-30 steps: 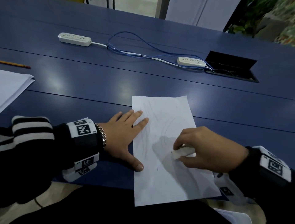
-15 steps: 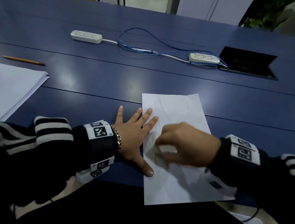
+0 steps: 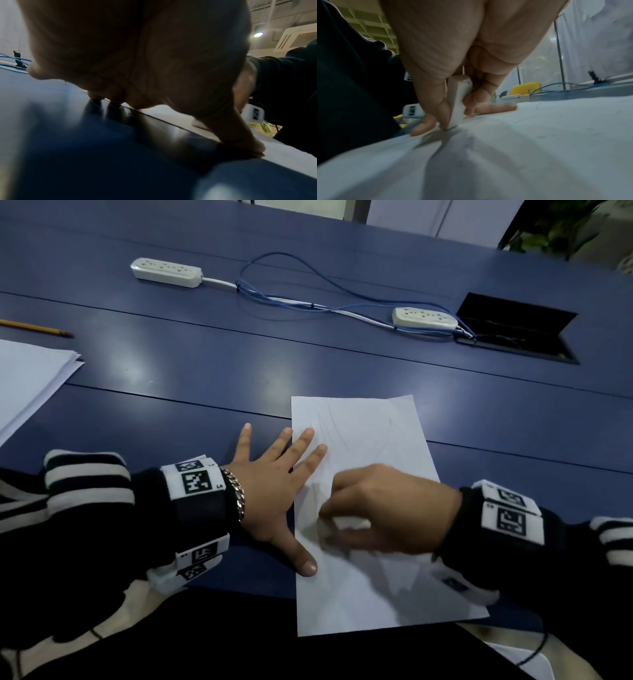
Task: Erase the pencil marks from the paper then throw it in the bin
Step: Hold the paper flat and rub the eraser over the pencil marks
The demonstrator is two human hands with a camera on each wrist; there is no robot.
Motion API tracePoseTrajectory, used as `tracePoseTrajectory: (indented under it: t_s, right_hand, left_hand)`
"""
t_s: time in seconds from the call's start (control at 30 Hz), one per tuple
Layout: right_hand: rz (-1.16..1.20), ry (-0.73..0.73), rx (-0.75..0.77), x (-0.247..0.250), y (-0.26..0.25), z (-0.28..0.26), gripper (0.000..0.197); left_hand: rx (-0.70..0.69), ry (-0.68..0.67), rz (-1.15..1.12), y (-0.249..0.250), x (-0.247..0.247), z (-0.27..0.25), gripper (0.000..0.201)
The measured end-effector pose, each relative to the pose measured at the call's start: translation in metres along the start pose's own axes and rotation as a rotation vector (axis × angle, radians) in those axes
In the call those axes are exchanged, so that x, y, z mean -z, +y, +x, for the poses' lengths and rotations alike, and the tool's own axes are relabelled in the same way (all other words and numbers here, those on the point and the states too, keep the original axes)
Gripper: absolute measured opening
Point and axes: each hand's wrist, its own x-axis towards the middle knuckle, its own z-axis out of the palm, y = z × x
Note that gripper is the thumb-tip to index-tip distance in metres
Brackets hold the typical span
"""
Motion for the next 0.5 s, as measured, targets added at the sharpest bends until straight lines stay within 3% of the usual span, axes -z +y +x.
tracePoseTrajectory:
  t_s: [0.13,0.33,0.5]
  right_hand:
    - [-0.023,0.106,-0.065,0.001,0.014,0.003,0.031]
    - [-0.072,0.019,0.021,-0.003,-0.005,0.003,0.021]
    - [-0.142,0.150,-0.122,0.011,0.016,0.022,0.025]
  left_hand:
    - [0.017,0.027,-0.027,-0.002,-0.006,-0.007,0.173]
    - [0.032,-0.009,-0.023,0.001,-0.004,-0.013,0.174]
    - [0.059,-0.013,-0.023,0.002,-0.005,-0.012,0.176]
